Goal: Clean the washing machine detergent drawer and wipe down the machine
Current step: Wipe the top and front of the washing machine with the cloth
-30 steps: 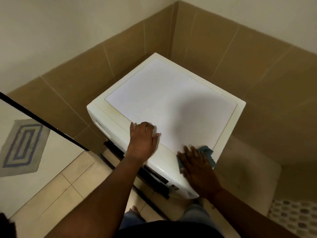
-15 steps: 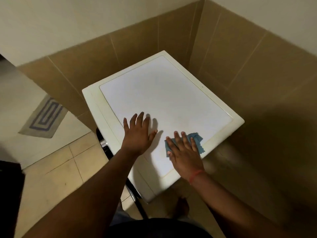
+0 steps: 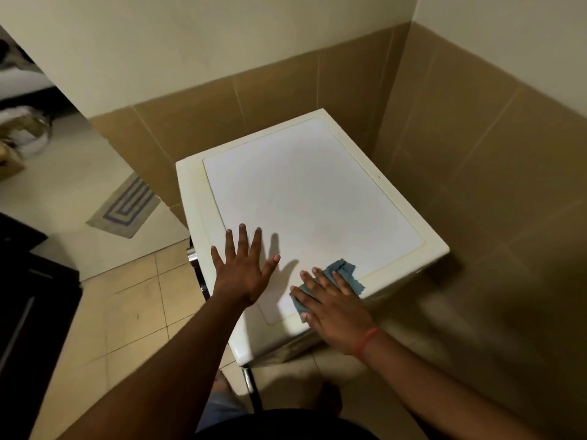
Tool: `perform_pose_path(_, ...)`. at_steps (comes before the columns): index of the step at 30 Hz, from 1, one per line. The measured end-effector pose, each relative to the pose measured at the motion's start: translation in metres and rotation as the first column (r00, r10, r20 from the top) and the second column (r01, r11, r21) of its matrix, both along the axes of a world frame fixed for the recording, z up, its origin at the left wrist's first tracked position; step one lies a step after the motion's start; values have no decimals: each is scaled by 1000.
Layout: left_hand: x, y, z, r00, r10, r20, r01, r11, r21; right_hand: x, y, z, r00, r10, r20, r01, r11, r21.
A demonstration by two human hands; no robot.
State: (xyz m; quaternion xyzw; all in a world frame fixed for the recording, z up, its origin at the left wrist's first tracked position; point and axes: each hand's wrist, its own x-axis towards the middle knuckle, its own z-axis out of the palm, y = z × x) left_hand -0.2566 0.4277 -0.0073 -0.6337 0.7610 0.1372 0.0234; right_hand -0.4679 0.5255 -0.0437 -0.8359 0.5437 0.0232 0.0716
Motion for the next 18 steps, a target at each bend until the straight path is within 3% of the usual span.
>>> perform_pose_path(2,-1,2,2,1000,-10,-6,10,1000,-13,-26,-14,-2,999,-28,-37,27,999,-21)
perform_pose_path(5,2,2,5,1000,-8,4,8,1000,-22,-48,-28,-3,922,-385,-34,383,922,-65)
perform_pose_path(6,2,3,5,1000,2,10,-2,1000,-16,-42,-25,-3,910,-413,-29,411,910,-61)
perform_pose_path(10,-4,5,1,1000,2,9,-2,1000,5,-30,-3,-3,998,-60,-24,60,998,-15)
perform_pose_path(11,-7,5,0,1000,-19,10,19,1000,2,-44,-11,-4,999,-35,-42,34,999,-23)
perform_pose_path(13,-13,4,1,998,-56,8,56,998,-8,-74,-32,-6,975,-213,-63,210,977,-41)
perform_pose_path(15,-19,2,3,998,-68,8,68,998,-17,-85,-38,-6,894,-443,-71,440,896,-63)
perform_pose_path(16,-22,1,3,998,-66,10,66,998,-16,-80,-35,-5,883,-464,-73,460,886,-57)
perform_pose_path(18,-30,-1,2,998,-64,9,64,998,-13,-68,-22,-6,941,-331,-65,330,944,-24)
